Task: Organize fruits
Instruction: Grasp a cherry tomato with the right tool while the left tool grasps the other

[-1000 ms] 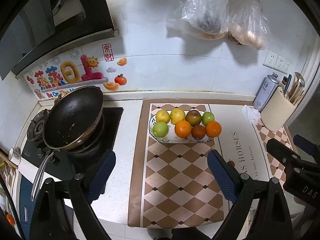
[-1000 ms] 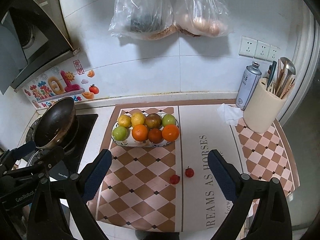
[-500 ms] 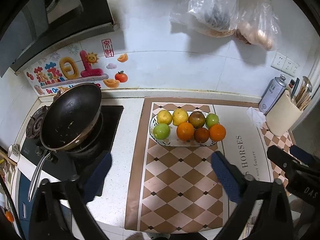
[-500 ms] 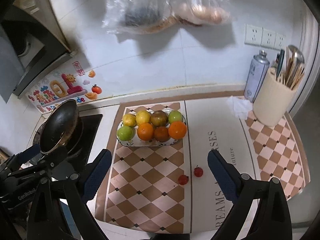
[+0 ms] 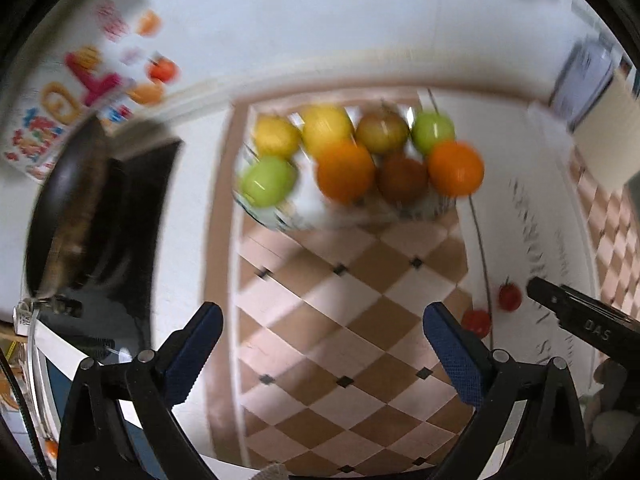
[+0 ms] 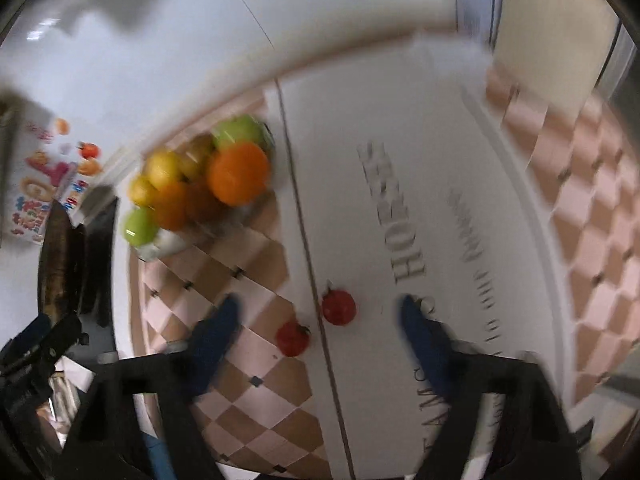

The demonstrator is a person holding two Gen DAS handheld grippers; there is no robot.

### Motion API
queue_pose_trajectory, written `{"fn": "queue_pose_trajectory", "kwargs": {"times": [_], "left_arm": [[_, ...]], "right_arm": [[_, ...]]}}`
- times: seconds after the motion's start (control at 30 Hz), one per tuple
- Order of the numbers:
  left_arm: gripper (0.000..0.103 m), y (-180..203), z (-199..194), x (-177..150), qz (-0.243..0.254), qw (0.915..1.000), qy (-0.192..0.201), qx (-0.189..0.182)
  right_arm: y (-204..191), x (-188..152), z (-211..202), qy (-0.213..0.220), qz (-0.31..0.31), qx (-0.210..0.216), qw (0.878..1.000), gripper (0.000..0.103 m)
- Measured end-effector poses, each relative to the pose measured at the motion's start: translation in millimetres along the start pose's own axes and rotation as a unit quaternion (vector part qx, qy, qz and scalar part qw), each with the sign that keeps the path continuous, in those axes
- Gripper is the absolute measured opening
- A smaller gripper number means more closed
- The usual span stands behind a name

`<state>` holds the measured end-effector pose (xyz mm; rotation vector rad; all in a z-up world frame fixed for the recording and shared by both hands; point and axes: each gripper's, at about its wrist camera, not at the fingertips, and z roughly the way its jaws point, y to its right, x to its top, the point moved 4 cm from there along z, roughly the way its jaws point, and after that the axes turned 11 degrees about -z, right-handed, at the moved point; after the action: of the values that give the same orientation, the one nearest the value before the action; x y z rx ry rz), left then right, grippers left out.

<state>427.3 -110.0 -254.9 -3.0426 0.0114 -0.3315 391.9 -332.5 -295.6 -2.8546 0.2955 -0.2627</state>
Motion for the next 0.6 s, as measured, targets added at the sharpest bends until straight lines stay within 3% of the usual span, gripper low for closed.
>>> {"fn": "queue_pose_trajectory", "kwargs": {"times": [0.23, 0.3, 0.37, 0.53, 0.6], "left_arm": [[0.103, 33, 55, -14, 0.022, 0.997, -0.074, 0.006], [0.103, 39, 61, -17, 0.026, 0.9961, -0.084, 0.002], [0.103, 47, 63, -21, 0.031, 0.9951, -0.093, -0.011], [0.102, 81, 64, -35, 0.048, 0.9891, -0.119, -0.073], [0.096, 96, 67, -43, 0.061, 0.9852, -0.13, -0.094]], "right_arm": [[6, -5, 58, -0.032, -0.014, 0.007, 0.999, 0.053], [3, -4, 60, -0.021, -0.027, 0.004, 0.999, 0.047], [2, -4, 62, -0.024, -0.036, 0.004, 0.999, 0.031], [18, -9, 39, 0.003, -0.025, -0.003, 1.0, 0.031], [28, -11, 30, 0.005, -0.012, -0.005, 1.0, 0.031]]}}
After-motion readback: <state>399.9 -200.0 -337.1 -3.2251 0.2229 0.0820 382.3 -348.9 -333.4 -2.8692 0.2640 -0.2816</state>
